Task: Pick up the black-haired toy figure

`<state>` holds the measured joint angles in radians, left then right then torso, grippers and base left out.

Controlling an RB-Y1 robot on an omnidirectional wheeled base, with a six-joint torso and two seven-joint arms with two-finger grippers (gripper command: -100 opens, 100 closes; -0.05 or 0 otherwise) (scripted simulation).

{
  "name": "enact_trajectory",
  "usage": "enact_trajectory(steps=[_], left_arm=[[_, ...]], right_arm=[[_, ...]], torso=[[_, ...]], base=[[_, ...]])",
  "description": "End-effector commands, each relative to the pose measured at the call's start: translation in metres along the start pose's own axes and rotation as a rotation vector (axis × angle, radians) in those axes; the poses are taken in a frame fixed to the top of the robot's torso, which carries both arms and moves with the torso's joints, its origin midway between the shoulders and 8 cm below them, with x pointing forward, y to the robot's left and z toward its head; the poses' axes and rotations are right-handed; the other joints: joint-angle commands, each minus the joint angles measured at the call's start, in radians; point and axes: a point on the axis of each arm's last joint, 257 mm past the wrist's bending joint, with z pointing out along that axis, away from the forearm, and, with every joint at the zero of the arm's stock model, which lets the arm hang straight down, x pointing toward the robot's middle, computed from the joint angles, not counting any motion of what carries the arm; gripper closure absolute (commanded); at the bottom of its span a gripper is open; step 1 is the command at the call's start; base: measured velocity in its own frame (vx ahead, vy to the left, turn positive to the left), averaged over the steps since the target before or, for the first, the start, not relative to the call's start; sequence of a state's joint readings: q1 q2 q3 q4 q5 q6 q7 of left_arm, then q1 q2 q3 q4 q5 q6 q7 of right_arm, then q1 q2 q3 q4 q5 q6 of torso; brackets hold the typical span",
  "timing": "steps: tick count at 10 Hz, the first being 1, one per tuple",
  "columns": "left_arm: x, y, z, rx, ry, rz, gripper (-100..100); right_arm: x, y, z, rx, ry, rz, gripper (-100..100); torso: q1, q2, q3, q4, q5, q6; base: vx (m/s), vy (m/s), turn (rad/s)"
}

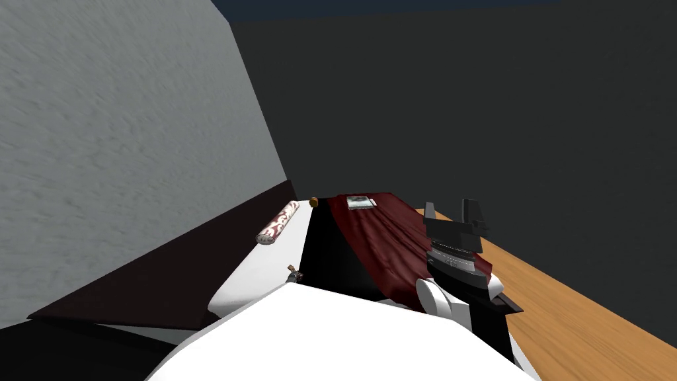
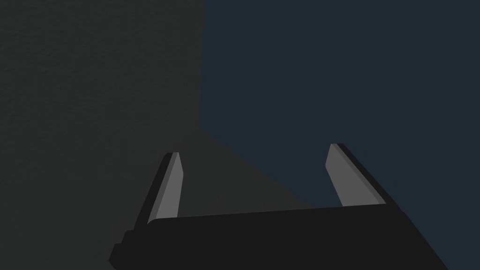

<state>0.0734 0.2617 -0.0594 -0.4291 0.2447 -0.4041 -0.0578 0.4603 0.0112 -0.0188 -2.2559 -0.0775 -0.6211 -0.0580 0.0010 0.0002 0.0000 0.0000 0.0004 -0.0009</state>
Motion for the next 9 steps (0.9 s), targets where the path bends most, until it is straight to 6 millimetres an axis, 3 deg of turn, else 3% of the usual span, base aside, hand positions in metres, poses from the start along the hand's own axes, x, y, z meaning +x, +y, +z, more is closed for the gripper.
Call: enact_trajectory(steps=[1, 2, 3, 9], left_arm=[[0.0, 0.0, 0.0, 0.0, 0.0, 0.0, 100], [0.0, 0.0, 0.0, 0.0, 0.0, 0.0, 0], [-0.002, -0.005, 0.002, 0.0, 0.003, 0.001, 100], [-0.004, -0.037, 0.017, 0.007, 0.036, 0.035, 100]], right_arm=[[0.0, 0.0, 0.0, 0.0, 0.0, 0.0, 0], [0.0, 0.0, 0.0, 0.0, 0.0, 0.0, 0], [0.0, 0.0, 0.0, 0.0, 0.0, 0.0, 0], [0.0, 0.0, 0.0, 0.0, 0.0, 0.0, 0]], torso=[[0.0, 0.0, 0.0, 0.0, 0.0, 0.0], [0.0, 0.0, 0.0, 0.0, 0.0, 0.0], [0.0, 0.0, 0.0, 0.0, 0.0, 0.0], [-0.003, 0.004, 0.002, 0.0, -0.001, 0.0]], base=[[0.0, 0.0, 0.0], [0.0, 0.0, 0.0], [-0.029, -0.018, 0.102], [-0.055, -0.039, 0.089]])
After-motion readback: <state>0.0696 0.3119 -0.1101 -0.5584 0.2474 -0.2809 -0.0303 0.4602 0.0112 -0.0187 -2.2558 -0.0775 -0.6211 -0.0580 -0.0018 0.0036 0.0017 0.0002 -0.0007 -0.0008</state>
